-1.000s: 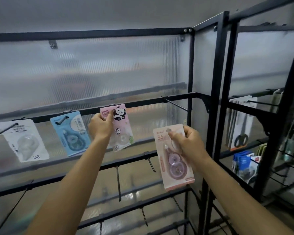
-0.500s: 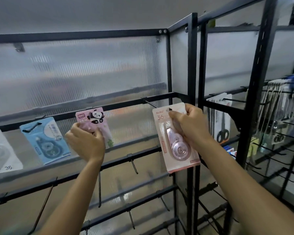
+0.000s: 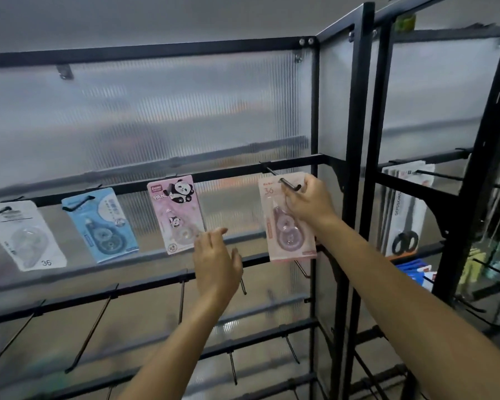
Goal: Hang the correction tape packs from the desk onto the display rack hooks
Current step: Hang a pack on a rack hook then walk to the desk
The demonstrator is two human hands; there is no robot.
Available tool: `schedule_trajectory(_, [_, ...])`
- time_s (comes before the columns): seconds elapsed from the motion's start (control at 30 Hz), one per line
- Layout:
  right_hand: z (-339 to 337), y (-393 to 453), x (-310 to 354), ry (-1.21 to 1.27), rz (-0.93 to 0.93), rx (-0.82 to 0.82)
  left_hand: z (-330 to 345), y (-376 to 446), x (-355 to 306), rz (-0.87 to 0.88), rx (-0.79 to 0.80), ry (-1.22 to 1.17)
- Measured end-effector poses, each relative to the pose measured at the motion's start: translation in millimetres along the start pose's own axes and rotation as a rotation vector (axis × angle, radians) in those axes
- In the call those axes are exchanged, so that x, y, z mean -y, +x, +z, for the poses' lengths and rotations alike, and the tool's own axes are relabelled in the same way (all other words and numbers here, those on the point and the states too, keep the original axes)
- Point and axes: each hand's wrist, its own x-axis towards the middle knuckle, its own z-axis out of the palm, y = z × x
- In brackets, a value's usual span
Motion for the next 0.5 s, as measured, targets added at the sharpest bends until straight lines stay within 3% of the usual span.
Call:
schedule_trajectory(0.17, [23.3,47.0,-15.7,-0.073,-0.01,0.032,10.1,-10.7,2.0,0.022,0.108,0.133])
schedule_trajectory(0.37, [44.4,77.2,-30.8,-0.27,0.09,-0.108,11.3,-7.9,6.6,-0.046,0.176,0.184])
schedule_trajectory(0.5, [46.7,67.1,-39.6,-0.321,0.133,-0.3,8.3,1.3,7.9,-0.06,0.188,0.223])
